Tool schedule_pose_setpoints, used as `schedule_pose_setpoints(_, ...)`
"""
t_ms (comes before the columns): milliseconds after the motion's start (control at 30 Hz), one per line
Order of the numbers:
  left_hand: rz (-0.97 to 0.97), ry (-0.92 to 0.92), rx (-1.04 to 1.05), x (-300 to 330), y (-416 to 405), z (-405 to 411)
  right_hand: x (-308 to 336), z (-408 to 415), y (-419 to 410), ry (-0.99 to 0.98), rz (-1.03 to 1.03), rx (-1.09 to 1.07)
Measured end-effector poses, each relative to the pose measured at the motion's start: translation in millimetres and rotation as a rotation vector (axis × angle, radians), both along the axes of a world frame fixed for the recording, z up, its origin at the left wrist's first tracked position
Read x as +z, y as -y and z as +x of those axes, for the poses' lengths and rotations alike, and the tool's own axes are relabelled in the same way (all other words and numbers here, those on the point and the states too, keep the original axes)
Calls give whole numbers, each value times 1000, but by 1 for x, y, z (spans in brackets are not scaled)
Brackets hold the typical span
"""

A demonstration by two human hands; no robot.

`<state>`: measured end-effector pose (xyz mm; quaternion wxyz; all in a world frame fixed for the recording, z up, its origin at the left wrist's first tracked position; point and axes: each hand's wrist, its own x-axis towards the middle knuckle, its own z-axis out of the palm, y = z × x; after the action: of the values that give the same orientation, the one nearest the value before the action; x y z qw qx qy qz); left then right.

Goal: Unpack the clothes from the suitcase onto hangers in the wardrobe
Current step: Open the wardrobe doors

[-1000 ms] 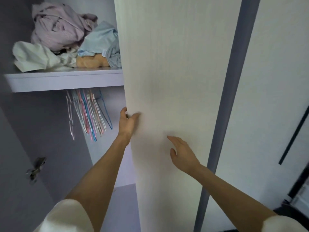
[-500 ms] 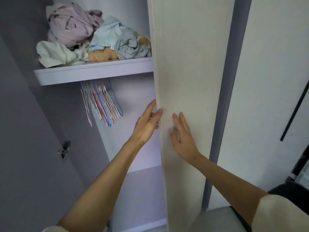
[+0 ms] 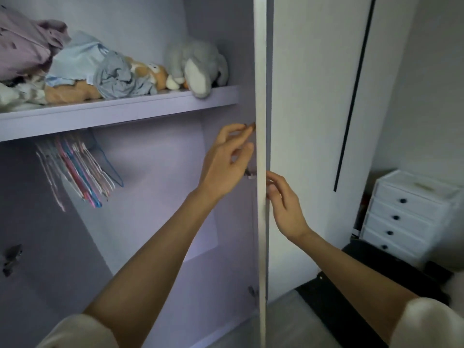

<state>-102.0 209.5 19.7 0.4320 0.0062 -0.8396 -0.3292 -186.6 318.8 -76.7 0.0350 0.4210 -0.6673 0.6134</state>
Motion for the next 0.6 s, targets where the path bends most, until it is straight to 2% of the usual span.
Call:
schedule_pose_setpoints(67,-25,-17,-43,7,-8,-15,5,-6,-17,-30,43,8)
schedule_pose_setpoints(167,-143,101,-78,11,-21,-33,9,-18,-40,-28,78,-37)
schedule_pose_setpoints(333,-428,322,-78,22,-54,-70,15,-44,-72,-75,75,-311)
schedule_pose_setpoints(433,-481,423,-82,26,-71,-99,22,-61,-90,-61,59,-419)
schedule_pose_setpoints(600,-559,481,-18,29,-95,-142,26,-96,-112,-25,122,-532)
